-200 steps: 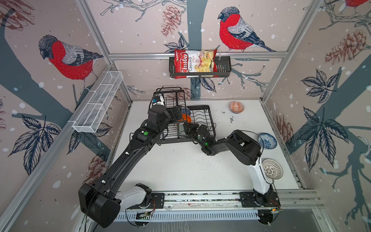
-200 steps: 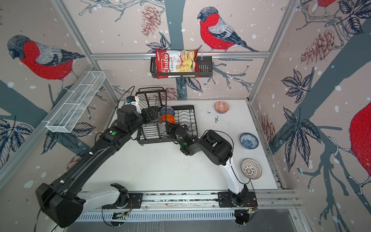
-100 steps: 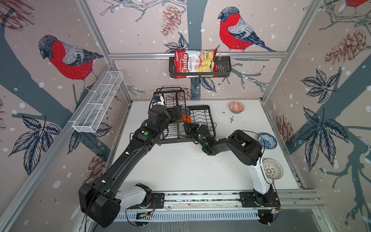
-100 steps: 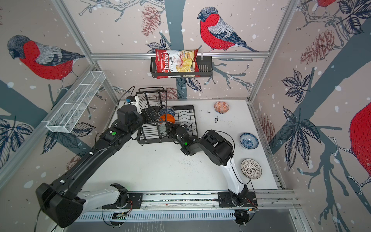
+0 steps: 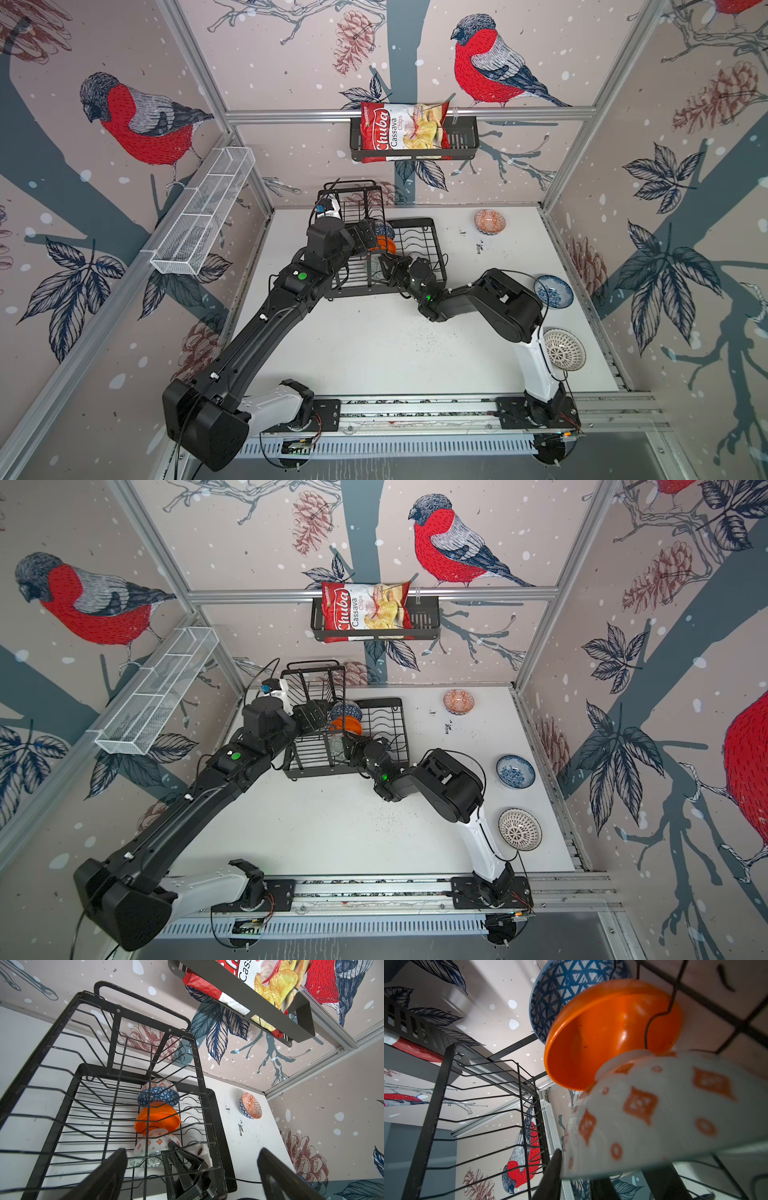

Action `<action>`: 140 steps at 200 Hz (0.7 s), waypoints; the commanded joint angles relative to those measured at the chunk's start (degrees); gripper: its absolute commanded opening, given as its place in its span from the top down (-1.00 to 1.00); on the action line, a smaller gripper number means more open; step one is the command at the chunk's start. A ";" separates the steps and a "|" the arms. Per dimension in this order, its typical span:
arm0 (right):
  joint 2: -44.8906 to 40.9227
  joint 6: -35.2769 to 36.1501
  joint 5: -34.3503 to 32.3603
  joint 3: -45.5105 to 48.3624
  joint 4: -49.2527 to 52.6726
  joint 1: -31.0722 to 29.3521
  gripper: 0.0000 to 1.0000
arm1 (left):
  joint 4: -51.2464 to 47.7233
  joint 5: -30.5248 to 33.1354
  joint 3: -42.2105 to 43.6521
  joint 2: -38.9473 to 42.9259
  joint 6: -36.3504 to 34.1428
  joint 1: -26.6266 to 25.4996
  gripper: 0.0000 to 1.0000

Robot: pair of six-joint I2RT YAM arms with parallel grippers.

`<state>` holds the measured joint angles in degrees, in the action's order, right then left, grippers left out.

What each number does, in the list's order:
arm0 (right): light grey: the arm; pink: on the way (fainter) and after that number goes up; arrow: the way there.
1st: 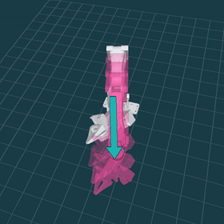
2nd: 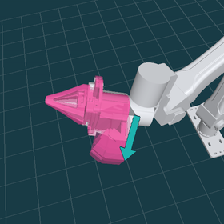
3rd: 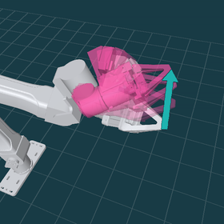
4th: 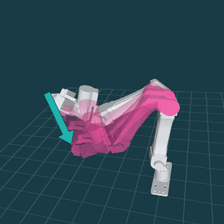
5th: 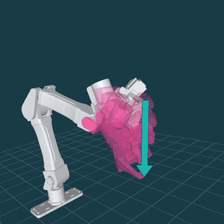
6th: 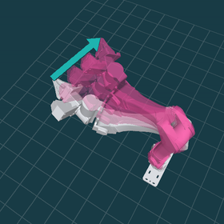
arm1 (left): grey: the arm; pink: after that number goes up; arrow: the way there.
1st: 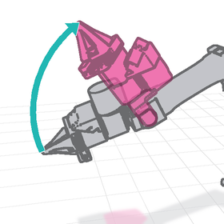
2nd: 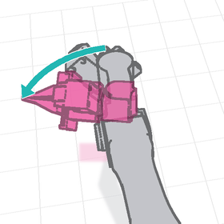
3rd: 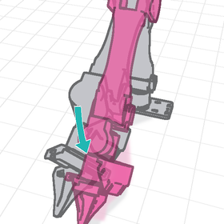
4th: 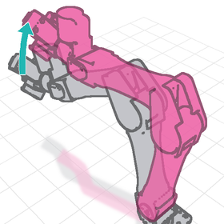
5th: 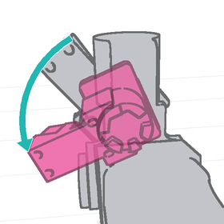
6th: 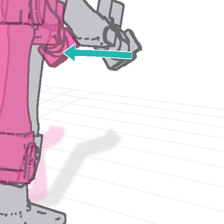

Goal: Load the bowls into the dish rack
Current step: 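Hold the bowl upright in the rack slot with the right gripper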

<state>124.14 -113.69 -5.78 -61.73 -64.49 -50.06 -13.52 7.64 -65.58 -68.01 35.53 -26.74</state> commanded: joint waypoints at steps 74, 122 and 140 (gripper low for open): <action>-2.16 2.73 1.40 0.14 4.56 0.26 0.42 | -5.55 -0.70 0.45 -0.33 1.21 -0.22 -0.97; -2.10 2.80 2.00 -0.13 4.77 0.41 0.37 | -5.72 -0.43 0.19 -0.37 1.30 -0.24 -0.96; -2.23 3.19 2.17 -0.21 4.89 0.48 0.35 | -5.81 -0.41 0.19 -0.38 1.48 -0.20 -0.96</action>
<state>122.50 -112.16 -4.45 -61.58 -60.73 -49.67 -13.45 7.79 -65.58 -68.07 35.55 -26.85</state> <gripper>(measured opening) 0.321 0.982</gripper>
